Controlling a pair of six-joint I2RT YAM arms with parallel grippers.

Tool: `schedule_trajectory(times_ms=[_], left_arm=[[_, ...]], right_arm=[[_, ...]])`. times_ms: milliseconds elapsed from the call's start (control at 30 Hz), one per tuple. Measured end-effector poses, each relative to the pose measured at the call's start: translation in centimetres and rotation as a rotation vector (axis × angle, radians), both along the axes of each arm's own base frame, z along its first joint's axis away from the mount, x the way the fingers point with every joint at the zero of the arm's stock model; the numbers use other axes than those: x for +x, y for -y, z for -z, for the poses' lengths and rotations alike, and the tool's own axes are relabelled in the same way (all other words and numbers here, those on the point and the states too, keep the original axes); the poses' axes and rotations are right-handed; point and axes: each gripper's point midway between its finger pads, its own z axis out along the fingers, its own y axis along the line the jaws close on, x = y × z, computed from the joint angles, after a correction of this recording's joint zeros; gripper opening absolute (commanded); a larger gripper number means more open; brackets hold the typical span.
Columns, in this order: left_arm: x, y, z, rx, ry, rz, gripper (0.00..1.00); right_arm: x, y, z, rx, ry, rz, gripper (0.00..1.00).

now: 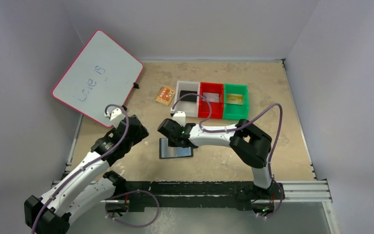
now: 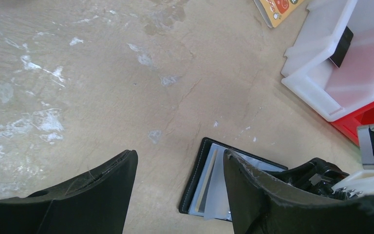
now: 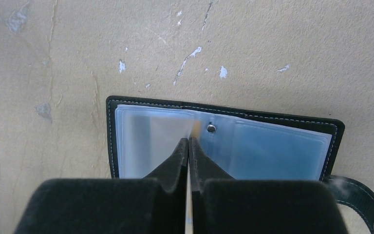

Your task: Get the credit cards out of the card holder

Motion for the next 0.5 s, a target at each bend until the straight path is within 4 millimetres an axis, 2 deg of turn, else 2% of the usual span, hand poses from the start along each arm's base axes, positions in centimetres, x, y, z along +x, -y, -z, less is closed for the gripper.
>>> schedule_trajectory(times_ms=[100,233,400,500], left_arm=[[0.2,0.9,0.2,-0.017,-0.012,0.033,0.64],[0.6,3.3,1.2,-0.070,-0.048,0.126,0.62],[0.1,7.1,4.7,-0.163,-0.159,0.261,0.62],[-0.5,8.2,6.0,-0.200,-0.209,0.308,0.62]], right_arm=[[0.2,0.2,0.1,0.045,-0.012,0.001,0.00],[0.4,0.5,0.2,0.143,-0.046,0.000,0.00],[0.5,0.5,0.4,0.265,-0.093,0.001,0.00],[0.6,0.3,0.5,0.314,-0.106,0.003,0.00]])
